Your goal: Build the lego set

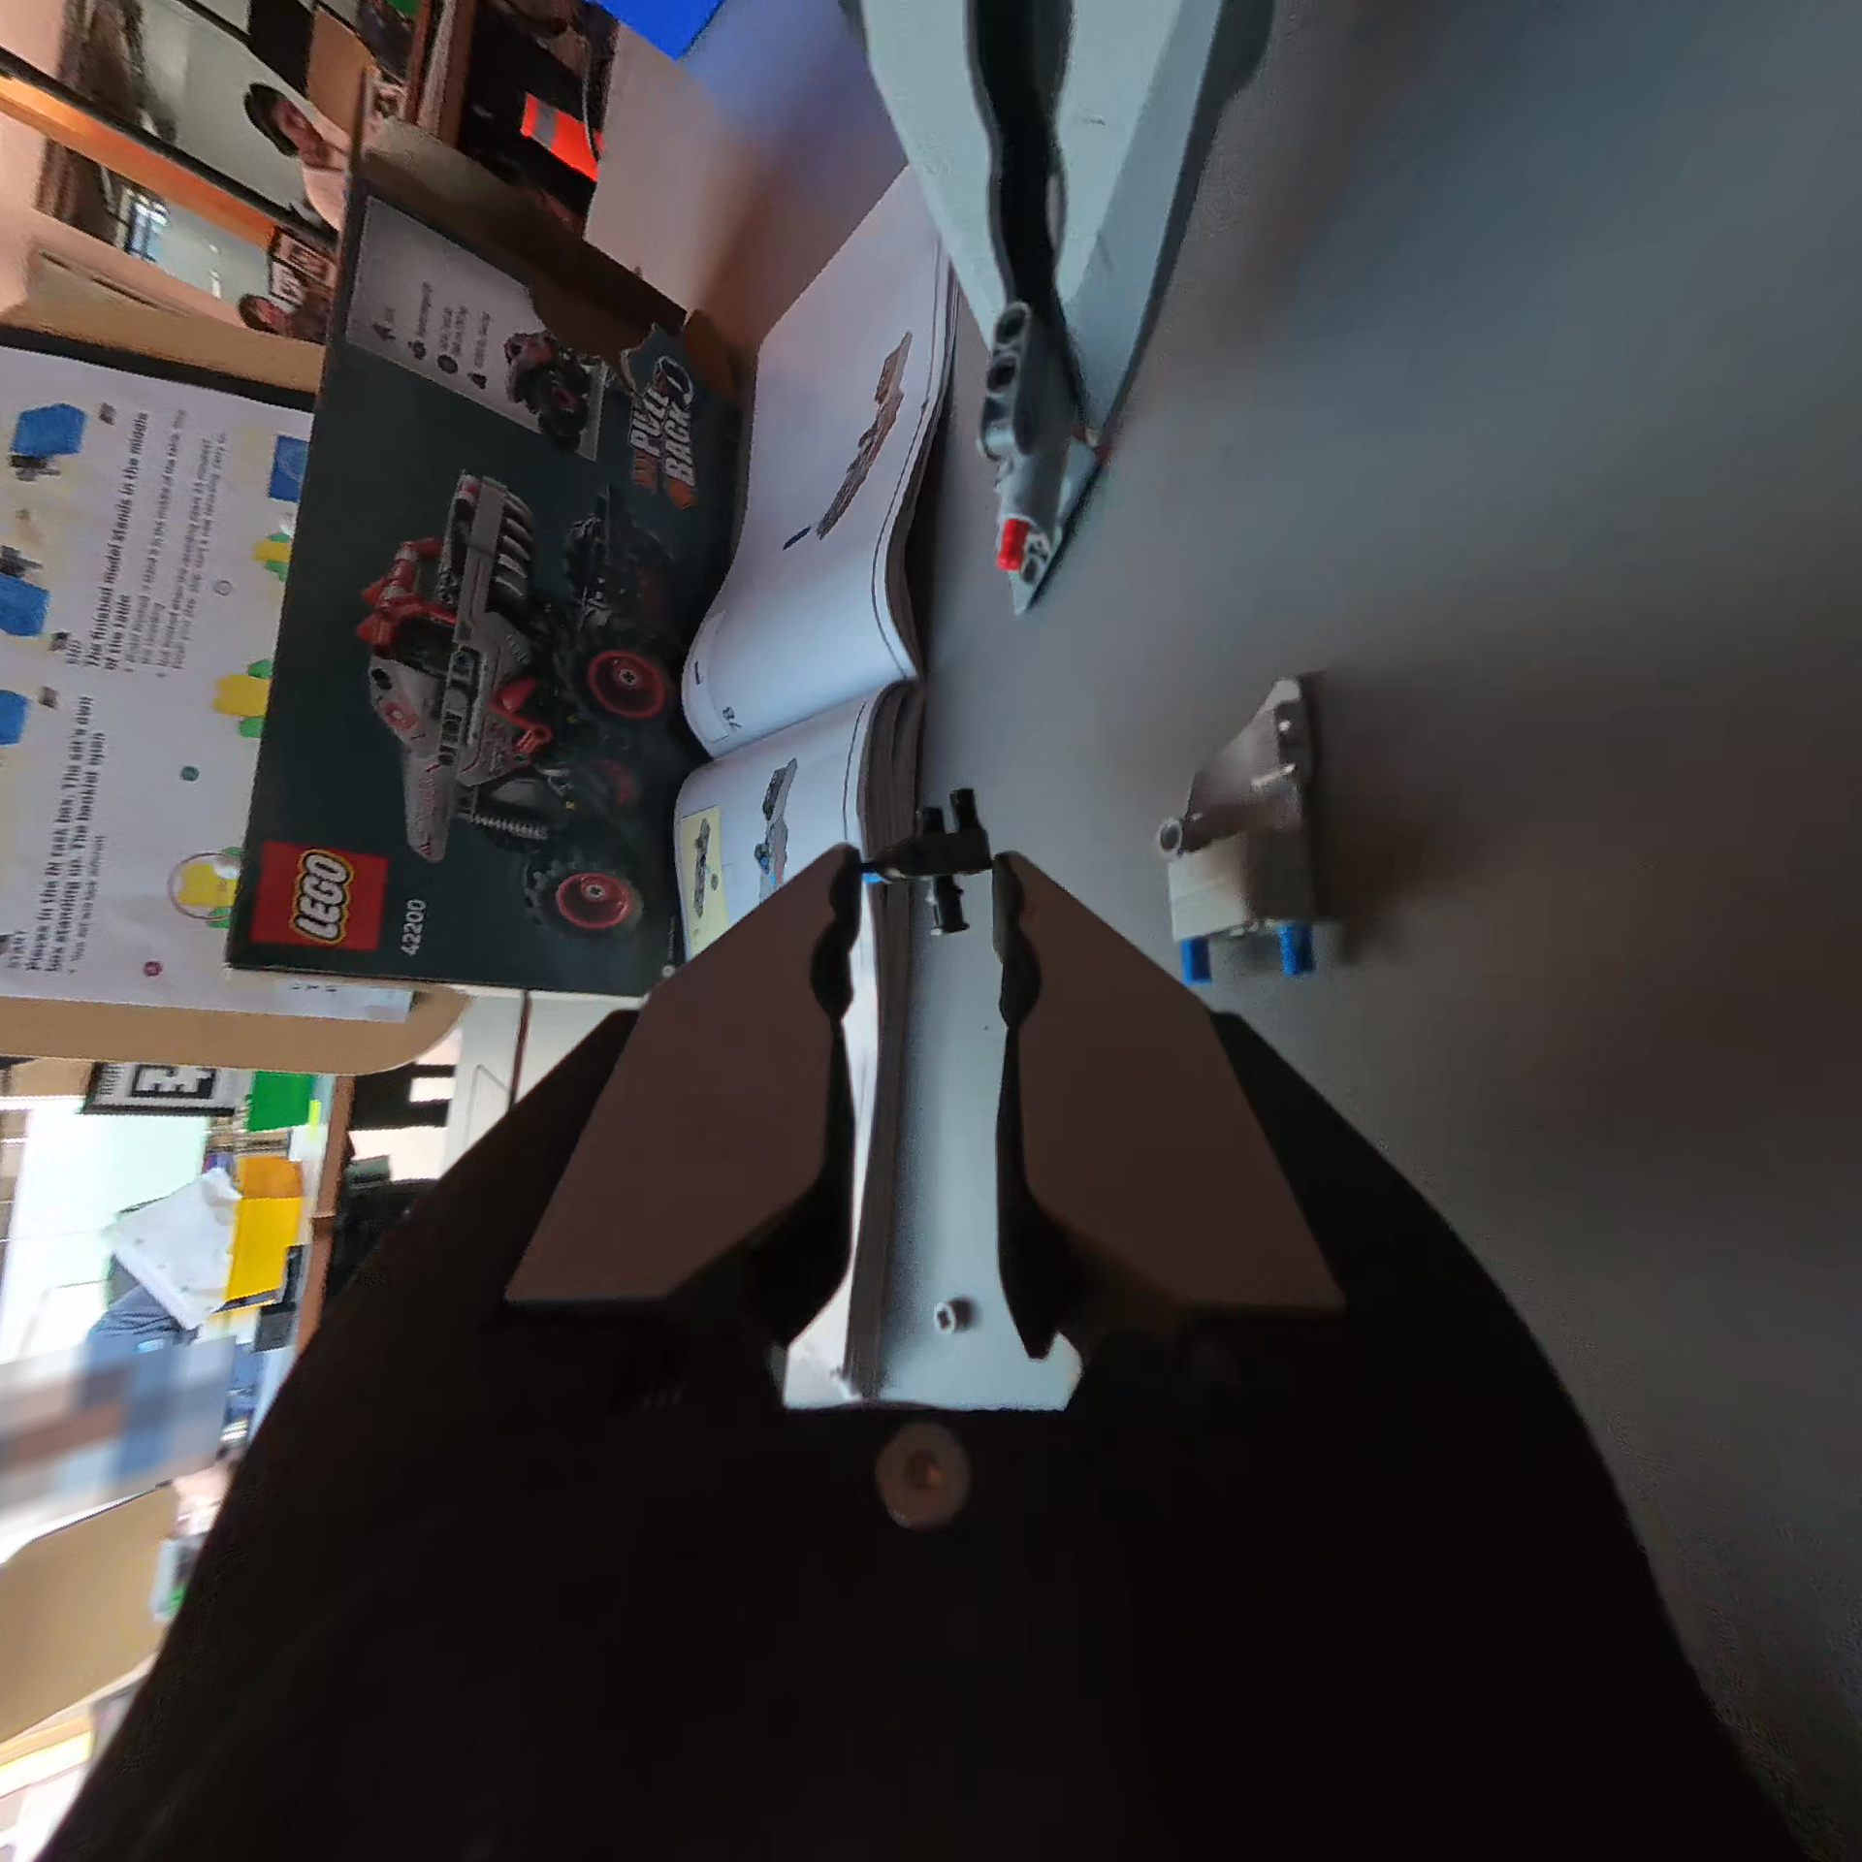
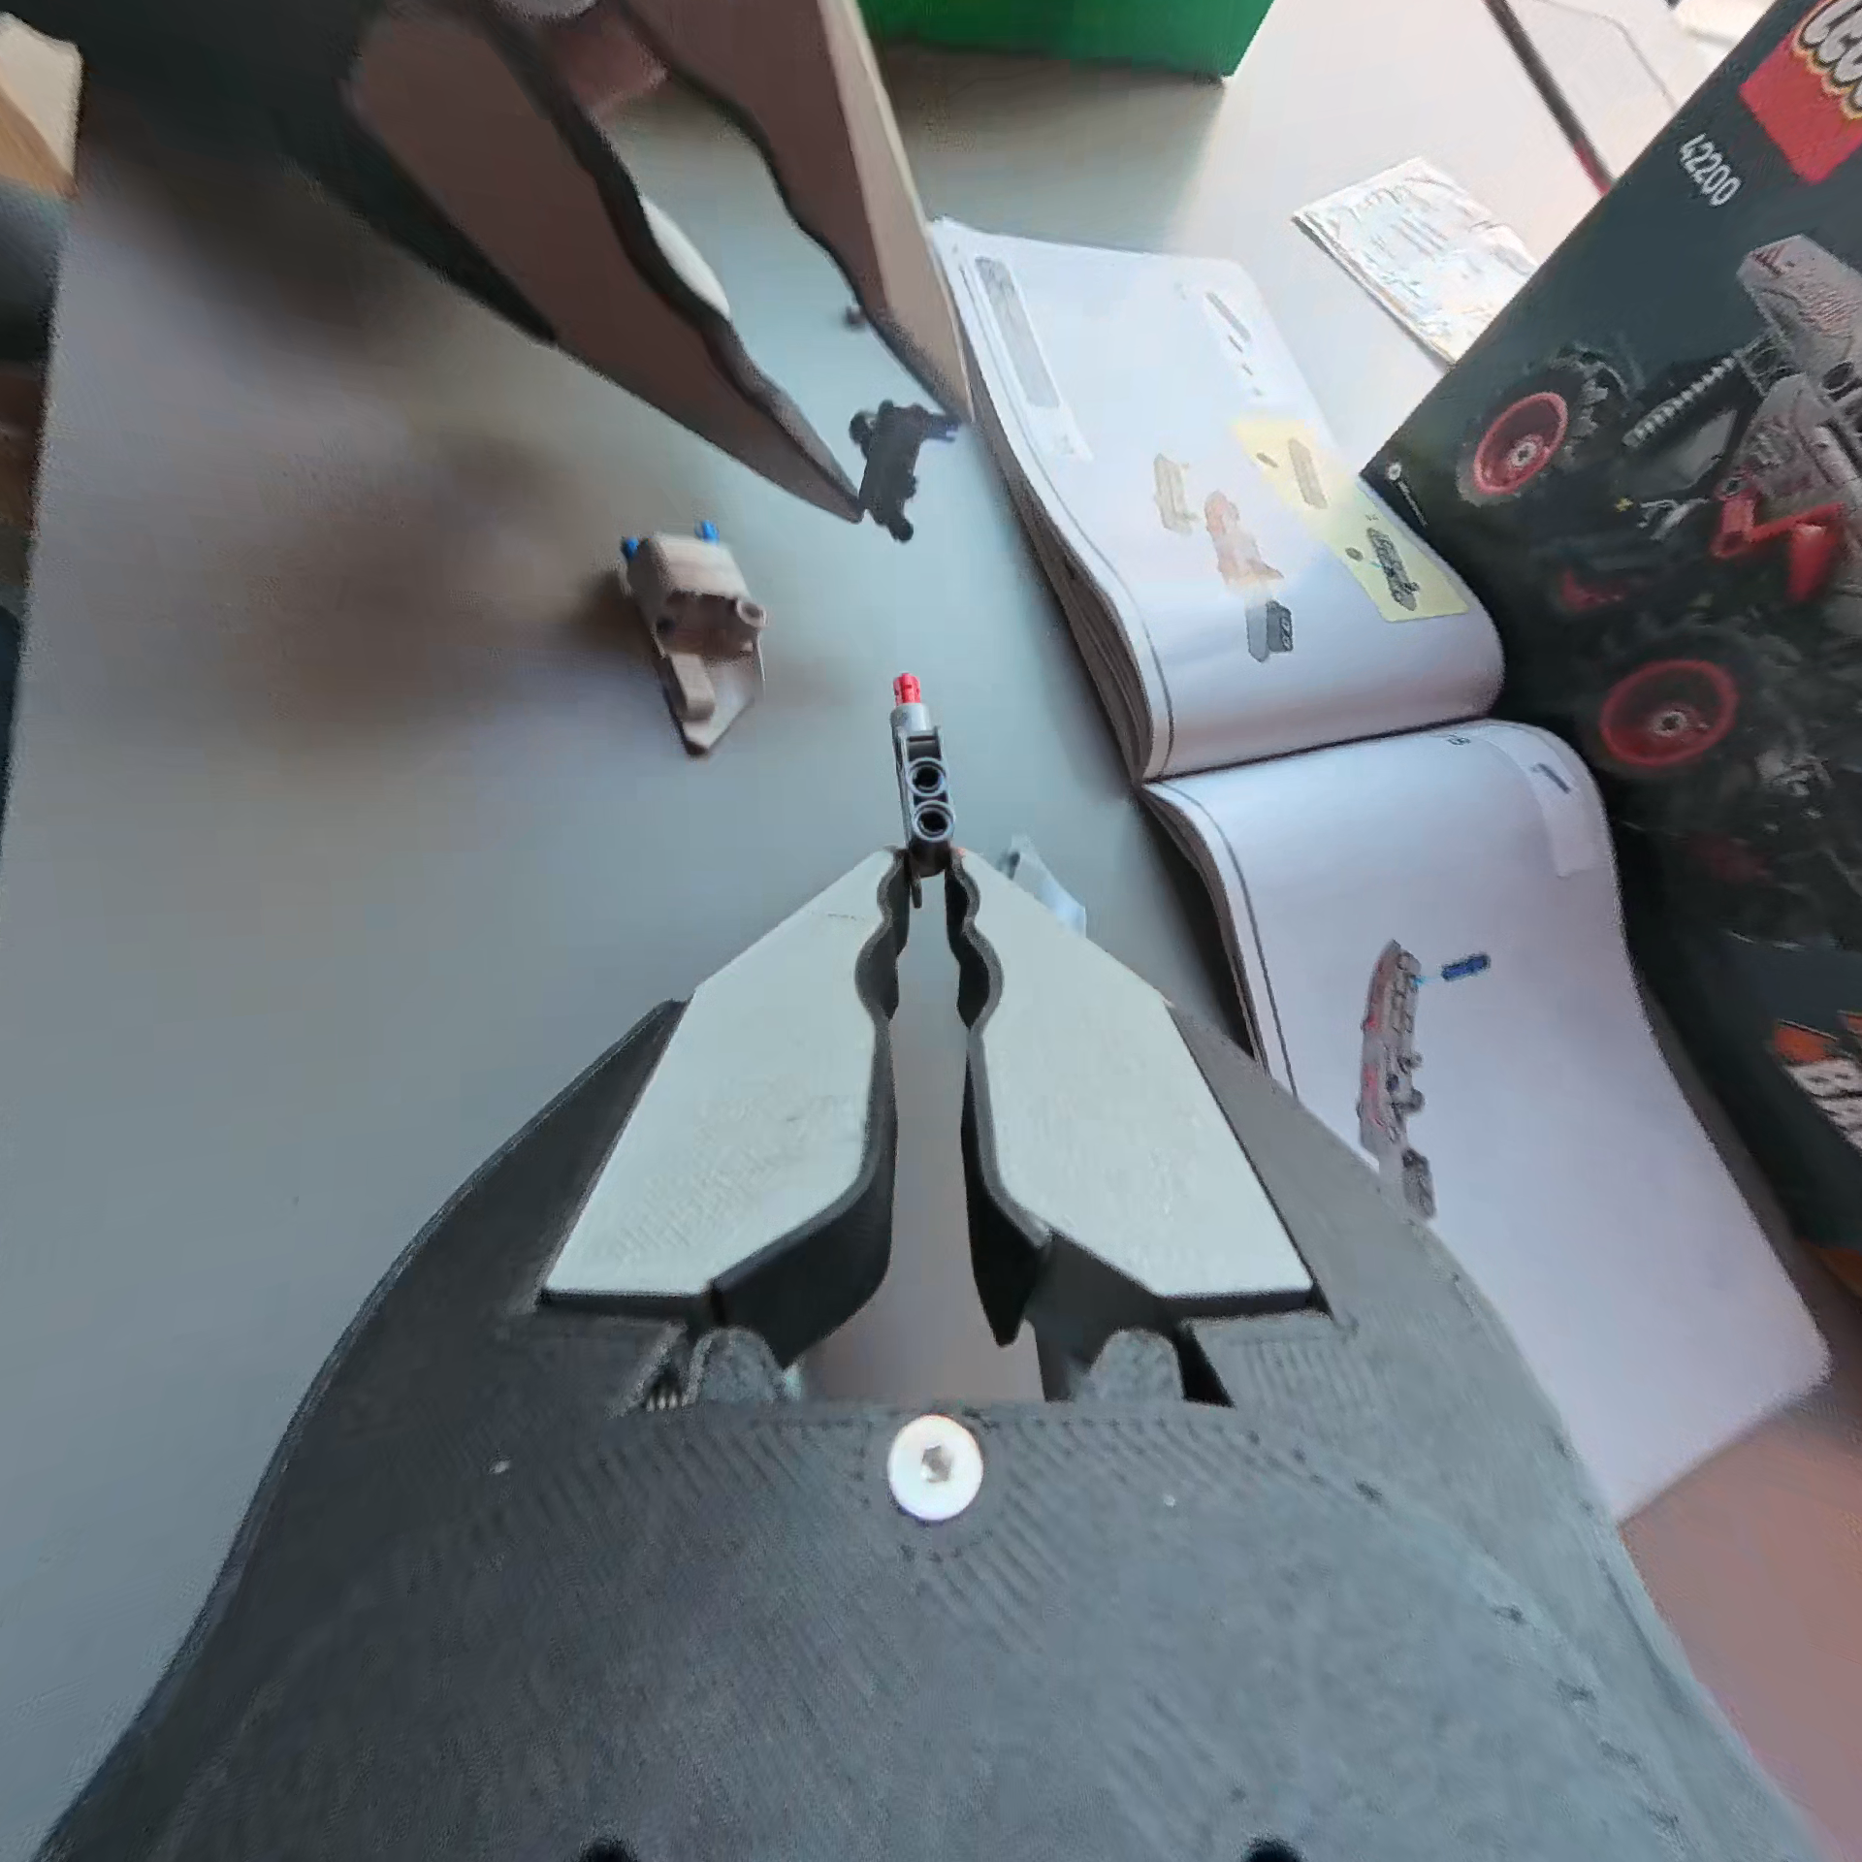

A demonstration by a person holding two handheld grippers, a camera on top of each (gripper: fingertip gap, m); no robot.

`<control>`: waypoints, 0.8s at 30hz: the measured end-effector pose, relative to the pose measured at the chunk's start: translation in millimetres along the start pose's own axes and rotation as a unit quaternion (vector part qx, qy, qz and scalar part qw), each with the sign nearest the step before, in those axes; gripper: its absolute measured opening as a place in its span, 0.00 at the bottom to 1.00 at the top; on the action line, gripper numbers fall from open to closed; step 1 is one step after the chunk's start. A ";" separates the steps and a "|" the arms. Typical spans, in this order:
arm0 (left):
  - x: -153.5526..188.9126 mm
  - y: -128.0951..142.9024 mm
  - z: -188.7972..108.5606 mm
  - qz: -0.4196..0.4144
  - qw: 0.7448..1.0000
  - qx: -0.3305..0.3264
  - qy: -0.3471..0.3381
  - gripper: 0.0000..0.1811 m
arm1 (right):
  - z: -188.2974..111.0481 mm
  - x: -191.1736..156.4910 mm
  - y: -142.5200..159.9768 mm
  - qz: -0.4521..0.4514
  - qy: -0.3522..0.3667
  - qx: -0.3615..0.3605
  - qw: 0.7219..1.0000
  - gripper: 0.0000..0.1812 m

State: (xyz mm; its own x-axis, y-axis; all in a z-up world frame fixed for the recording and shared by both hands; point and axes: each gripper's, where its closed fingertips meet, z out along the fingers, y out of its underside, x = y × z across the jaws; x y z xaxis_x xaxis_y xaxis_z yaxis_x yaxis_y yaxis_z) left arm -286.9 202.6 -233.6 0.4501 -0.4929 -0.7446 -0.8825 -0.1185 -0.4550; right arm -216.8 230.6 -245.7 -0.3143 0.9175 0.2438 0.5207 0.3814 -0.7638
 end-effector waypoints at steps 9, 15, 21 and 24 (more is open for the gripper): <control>8.3 9.3 3.9 -0.077 0.995 0.023 0.053 0.13 | 21.2 6.2 -19.3 0.051 -0.047 0.035 0.997 0.02; 5.5 14.6 7.3 -0.112 0.991 0.023 0.062 0.13 | 27.0 5.7 -13.0 0.094 -0.070 0.024 0.993 0.02; 9.9 6.0 9.6 -0.098 0.993 0.033 0.061 0.13 | 22.4 2.1 -16.7 0.116 -0.087 0.036 0.989 0.02; 10.7 4.1 10.8 -0.091 0.994 0.033 0.057 0.13 | 21.9 1.0 -12.6 0.114 -0.084 0.027 0.990 0.02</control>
State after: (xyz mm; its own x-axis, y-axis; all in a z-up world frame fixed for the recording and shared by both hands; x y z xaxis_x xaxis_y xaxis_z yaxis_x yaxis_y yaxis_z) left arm -284.3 206.2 -248.7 0.5802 -0.5634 -0.5881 -0.7751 -0.1600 -0.6113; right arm -241.0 224.2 -248.9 -0.3229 0.9457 -0.0376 0.5508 0.1555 -0.8200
